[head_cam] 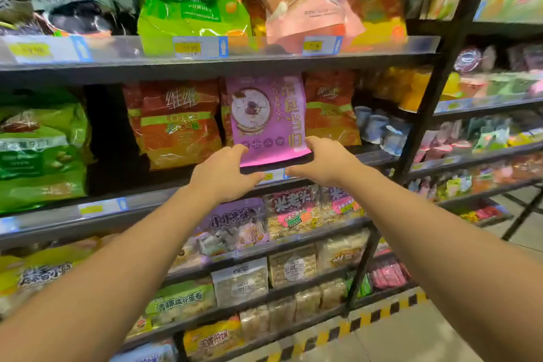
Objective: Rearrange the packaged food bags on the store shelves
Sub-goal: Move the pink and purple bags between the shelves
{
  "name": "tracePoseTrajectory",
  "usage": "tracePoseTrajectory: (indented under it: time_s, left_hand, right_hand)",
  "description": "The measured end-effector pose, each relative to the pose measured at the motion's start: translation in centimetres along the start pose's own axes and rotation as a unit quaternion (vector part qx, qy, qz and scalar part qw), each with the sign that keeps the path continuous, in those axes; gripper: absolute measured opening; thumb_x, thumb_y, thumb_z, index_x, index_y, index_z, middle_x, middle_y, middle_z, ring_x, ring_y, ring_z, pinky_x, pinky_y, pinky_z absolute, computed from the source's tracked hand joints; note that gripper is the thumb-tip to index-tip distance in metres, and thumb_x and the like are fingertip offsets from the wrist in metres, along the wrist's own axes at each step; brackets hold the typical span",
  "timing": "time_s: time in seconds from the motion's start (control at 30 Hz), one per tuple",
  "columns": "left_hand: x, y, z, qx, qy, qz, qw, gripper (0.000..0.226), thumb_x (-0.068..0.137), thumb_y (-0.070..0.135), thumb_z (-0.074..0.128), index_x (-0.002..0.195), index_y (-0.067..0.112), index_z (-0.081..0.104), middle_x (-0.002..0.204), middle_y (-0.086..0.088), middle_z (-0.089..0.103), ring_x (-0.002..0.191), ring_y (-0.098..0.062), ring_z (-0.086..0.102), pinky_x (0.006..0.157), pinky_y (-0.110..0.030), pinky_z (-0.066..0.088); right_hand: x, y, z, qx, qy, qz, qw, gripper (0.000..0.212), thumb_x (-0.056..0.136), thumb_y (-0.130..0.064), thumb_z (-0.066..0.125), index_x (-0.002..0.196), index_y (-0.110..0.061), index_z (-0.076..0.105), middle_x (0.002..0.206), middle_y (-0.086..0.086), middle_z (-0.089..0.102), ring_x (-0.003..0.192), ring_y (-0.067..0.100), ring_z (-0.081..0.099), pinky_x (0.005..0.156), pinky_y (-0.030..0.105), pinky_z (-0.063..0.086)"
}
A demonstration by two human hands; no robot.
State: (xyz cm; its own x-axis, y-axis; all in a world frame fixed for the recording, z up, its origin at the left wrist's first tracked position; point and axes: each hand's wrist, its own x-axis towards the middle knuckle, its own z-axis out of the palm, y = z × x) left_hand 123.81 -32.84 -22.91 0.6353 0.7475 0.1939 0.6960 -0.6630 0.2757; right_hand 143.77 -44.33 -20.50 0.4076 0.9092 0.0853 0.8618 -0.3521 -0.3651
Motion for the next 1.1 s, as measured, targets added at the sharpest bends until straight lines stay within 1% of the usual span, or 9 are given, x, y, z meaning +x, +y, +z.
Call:
tracePoseTrajectory:
  time_s: [0.37,0.47,0.63,0.67,0.73,0.8,0.83,0.97,1.1]
  left_hand:
    - [10.7,-4.2,9.4,-0.033,0.06,-0.02,0.997,0.085,0.086,0.075,0.057,0.15,0.021,0.043,0.145,-0.006,0.051,0.131,-0.028,0.053,0.1,-0.049,0.051]
    - [13.9,-5.2,10.9,-0.036,0.072,-0.053,0.995,0.089,0.083,0.078,0.058,0.144,0.014,0.045,0.138,-0.012,0.052,0.125,-0.033,0.054,0.096,-0.05,0.052]
    - [19.4,-6.6,12.5,-0.066,0.032,-0.086,0.994,0.063,0.082,0.085,0.05,0.071,0.024,0.055,0.085,-0.004,0.067,0.086,-0.031,0.061,0.067,-0.035,0.043]
    - [20.5,-6.8,12.7,-0.067,0.002,-0.1,0.993,0.064,0.083,0.086,0.047,0.072,0.024,0.058,0.091,-0.006,0.07,0.091,-0.031,0.061,0.073,-0.035,0.043]
    - [22.5,-7.3,13.2,-0.101,-0.056,-0.15,0.982,0.083,0.081,0.088,0.047,0.126,0.021,0.065,0.141,-0.015,0.06,0.126,-0.033,0.056,0.102,-0.039,0.043]
    - [24.1,-7.9,13.7,-0.173,-0.02,-0.168,0.97,0.116,0.07,0.088,0.063,0.158,0.017,0.034,0.159,-0.011,0.043,0.141,-0.032,0.047,0.115,-0.041,0.04]
    - [24.8,-8.1,13.9,-0.191,0.018,-0.153,0.969,0.125,0.063,0.086,0.07,0.158,0.017,0.029,0.158,-0.007,0.044,0.139,-0.032,0.049,0.112,-0.042,0.044]
    - [26.4,-8.3,14.9,-0.256,0.054,-0.148,0.954,0.116,0.045,0.08,0.084,0.133,0.02,0.037,0.129,0.008,0.054,0.115,-0.019,0.056,0.084,-0.025,0.048]
    - [27.1,-8.2,15.5,-0.231,0.071,-0.149,0.959,0.11,0.053,0.073,0.087,0.131,0.016,0.033,0.116,0.01,0.046,0.1,-0.014,0.047,0.061,-0.018,0.036]
  right_hand:
    - [12.9,7.7,7.5,0.097,0.072,0.012,0.993,0.097,0.08,-0.066,0.079,0.155,-0.014,0.046,0.154,0.007,0.055,0.137,0.03,0.054,0.111,0.042,0.047]
    - [16.5,9.0,8.9,0.148,0.079,0.032,0.985,0.097,0.078,-0.069,0.079,0.151,-0.013,0.047,0.152,0.006,0.056,0.125,0.027,0.057,0.096,0.034,0.045]
    - [22.3,10.2,9.8,0.159,0.065,0.093,0.981,0.117,0.071,-0.082,0.073,0.15,-0.001,0.043,0.151,0.017,0.052,0.133,0.036,0.054,0.1,0.042,0.048]
    - [23.2,10.3,10.0,0.153,0.052,0.1,0.982,0.114,0.07,-0.082,0.073,0.144,0.001,0.05,0.145,0.019,0.057,0.131,0.038,0.056,0.103,0.044,0.049]
    - [24.9,10.7,10.7,0.184,0.039,0.097,0.977,0.09,0.068,-0.079,0.076,0.115,-0.002,0.071,0.109,0.012,0.075,0.11,0.035,0.069,0.093,0.041,0.055]
    - [26.1,10.8,11.2,0.237,0.036,0.088,0.967,0.071,0.069,-0.072,0.081,0.102,-0.01,0.075,0.082,0.001,0.076,0.083,0.025,0.071,0.068,0.027,0.057]
    - [26.7,10.9,11.3,0.253,0.031,0.086,0.963,0.074,0.069,-0.07,0.083,0.113,-0.011,0.072,0.088,0.002,0.078,0.081,0.021,0.069,0.064,0.023,0.056]
    - [29.2,11.2,11.5,0.198,0.024,0.1,0.975,0.11,0.057,-0.083,0.081,0.139,-0.014,0.058,0.136,0.012,0.067,0.128,0.033,0.061,0.11,0.047,0.05]
    - [30.2,11.2,11.9,0.179,0.035,0.101,0.978,0.121,0.057,-0.084,0.08,0.15,-0.013,0.049,0.152,0.016,0.055,0.141,0.038,0.051,0.114,0.052,0.047]
